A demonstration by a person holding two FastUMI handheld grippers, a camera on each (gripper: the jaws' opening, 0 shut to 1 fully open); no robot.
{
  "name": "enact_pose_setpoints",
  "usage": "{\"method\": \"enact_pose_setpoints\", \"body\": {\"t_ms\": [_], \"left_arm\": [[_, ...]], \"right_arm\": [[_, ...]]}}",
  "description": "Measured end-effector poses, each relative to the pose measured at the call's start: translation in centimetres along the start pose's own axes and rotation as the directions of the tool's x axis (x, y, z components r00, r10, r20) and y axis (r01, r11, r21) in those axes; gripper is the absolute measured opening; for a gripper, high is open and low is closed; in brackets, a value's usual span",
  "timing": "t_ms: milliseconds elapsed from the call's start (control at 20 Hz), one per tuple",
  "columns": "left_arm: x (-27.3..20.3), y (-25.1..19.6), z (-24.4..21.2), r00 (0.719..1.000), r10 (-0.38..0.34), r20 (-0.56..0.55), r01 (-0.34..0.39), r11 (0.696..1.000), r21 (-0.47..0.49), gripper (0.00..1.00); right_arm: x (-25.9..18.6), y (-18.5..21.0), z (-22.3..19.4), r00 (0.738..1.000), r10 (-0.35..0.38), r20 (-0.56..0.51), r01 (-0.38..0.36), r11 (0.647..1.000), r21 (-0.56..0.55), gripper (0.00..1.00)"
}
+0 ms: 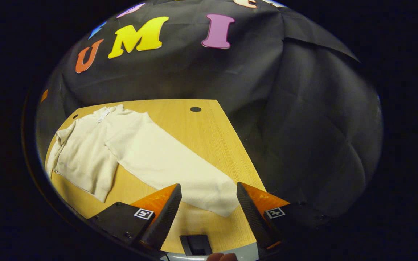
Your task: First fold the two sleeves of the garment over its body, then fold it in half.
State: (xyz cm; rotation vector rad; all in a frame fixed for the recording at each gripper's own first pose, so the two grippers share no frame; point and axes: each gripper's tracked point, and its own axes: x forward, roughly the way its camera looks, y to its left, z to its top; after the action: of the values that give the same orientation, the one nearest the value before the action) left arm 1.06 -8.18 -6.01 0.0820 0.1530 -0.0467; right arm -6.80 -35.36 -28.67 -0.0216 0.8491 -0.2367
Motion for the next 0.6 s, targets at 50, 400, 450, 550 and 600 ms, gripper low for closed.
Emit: {"method": "enact_pose_setpoints", "body": {"t_ms": [50, 400, 450, 550, 600], "left_arm": [[0.0, 0.1, -0.2, 1.000, 0.005, -0.007, -0.005, 1.000, 0.007, 0.99], [-0.6, 1.1, -1.0, 0.998, 0.050, -0.037, -0.049, 0.999, 0.023, 0.99], [-0.5, 0.8, -0.9, 0.998, 0.043, -0.036, -0.042, 0.999, 0.020, 0.99], [-0.4, 0.8, -0.9, 0.999, 0.040, -0.035, -0.039, 0.999, 0.018, 0.99], [-0.6, 0.9, -1.0, 0.999, 0.039, -0.036, -0.039, 0.999, 0.017, 0.99]], "right_arm": [[1.1, -0.7, -0.6, 1.000, -0.003, -0.027, 0.003, 1.000, 0.007, 0.94], [6.6, -2.1, -4.2, 0.989, 0.012, -0.148, -0.007, 0.999, 0.034, 0.94], [7.2, -2.3, -4.8, 0.986, 0.002, -0.168, 0.004, 0.999, 0.037, 0.95], [7.3, -2.2, -5.9, 0.977, 0.021, -0.213, -0.001, 0.996, 0.092, 0.94], [7.7, -2.3, -5.9, 0.980, 0.023, -0.197, 0.002, 0.992, 0.126, 0.98]]}}
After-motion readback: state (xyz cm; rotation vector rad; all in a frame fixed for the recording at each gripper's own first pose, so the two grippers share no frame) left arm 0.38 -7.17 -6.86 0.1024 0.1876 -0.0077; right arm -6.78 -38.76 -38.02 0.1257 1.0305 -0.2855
